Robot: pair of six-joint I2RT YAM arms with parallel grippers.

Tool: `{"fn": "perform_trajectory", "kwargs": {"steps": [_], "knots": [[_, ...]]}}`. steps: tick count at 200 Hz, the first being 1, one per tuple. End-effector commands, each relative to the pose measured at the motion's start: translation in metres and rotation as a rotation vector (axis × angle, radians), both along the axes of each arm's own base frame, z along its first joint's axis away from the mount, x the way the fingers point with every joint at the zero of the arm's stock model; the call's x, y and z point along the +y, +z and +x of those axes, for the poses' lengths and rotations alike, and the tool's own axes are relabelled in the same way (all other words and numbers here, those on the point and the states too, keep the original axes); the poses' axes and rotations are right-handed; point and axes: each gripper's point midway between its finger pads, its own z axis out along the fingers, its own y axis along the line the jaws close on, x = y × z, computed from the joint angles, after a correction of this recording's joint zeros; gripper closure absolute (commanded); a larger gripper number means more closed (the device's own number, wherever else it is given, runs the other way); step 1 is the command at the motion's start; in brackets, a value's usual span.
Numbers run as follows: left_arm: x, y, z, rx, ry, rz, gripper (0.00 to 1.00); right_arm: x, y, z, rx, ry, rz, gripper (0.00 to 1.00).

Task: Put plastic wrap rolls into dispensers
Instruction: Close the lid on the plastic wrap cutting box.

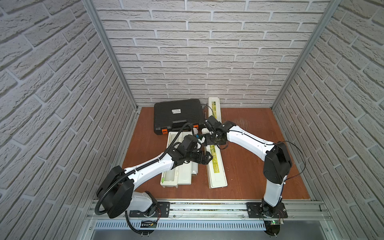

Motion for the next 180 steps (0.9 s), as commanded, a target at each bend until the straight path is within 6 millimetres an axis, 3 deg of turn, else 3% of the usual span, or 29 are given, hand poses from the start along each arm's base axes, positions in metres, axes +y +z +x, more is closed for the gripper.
{"fn": "perform_trajectory", "kwargs": {"steps": [1,75,126,131,138,180], "knots": [[-0.005,-0.001,-0.004,-0.023,-0.059,0.028,0.04,0.004,0.011,0.015,-0.052,-0.06,0.027,0.32],[-0.005,-0.007,-0.009,-0.007,-0.09,0.048,0.05,-0.001,0.015,0.013,-0.008,-0.113,0.044,0.31],[-0.008,-0.021,-0.012,0.022,-0.123,0.072,0.06,0.001,0.009,0.016,0.035,-0.141,0.051,0.31],[-0.009,-0.023,-0.013,0.023,-0.128,0.077,0.06,0.002,-0.003,0.016,0.06,-0.145,0.042,0.31],[-0.008,-0.024,-0.013,0.027,-0.133,0.085,0.06,0.002,-0.005,0.017,0.064,-0.152,0.042,0.31],[-0.011,-0.032,-0.018,0.035,-0.168,0.12,0.07,0.004,-0.002,0.019,0.063,-0.155,0.047,0.31]]}}
